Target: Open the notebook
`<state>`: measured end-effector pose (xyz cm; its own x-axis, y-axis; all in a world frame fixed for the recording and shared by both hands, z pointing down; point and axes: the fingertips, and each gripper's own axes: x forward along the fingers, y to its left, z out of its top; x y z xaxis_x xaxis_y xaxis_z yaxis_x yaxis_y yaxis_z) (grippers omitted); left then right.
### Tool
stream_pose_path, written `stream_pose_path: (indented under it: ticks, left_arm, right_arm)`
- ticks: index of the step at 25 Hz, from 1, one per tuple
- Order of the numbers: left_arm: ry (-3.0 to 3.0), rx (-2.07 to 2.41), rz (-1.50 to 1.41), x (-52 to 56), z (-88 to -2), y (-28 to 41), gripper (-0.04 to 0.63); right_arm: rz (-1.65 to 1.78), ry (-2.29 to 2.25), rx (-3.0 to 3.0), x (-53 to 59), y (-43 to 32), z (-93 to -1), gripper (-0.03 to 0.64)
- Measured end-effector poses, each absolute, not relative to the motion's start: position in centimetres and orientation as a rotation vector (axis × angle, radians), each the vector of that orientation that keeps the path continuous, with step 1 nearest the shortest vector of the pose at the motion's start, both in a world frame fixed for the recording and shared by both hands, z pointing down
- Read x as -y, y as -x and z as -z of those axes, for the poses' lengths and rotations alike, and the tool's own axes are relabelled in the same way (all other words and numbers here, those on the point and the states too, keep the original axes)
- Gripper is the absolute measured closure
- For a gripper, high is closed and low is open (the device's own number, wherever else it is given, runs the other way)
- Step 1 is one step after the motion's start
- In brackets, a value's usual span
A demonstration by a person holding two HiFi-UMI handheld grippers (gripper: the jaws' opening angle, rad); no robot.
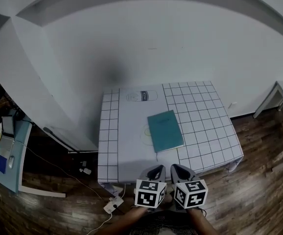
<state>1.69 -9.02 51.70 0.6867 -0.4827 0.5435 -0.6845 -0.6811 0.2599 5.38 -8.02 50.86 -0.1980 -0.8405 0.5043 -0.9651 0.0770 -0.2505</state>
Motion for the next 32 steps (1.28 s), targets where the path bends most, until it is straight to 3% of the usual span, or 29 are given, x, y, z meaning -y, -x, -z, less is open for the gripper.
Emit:
stream_pose_path:
  ticks: [28, 32]
  left_arm:
    - [-2.371, 1.006, -0.703, 15.7, -54.0, -8.7, 0.584]
    - [-2.352, 1.023, -0.72, 16.4, -54.4, -9.1, 0.584]
  right_arm:
    - [-0.903, -1.73, 2.127, 14.8, -14.6, -55.2, 0.6]
    - [-0.946, -1.695, 2.127, 15.6, -15.3, -56.2, 0.526]
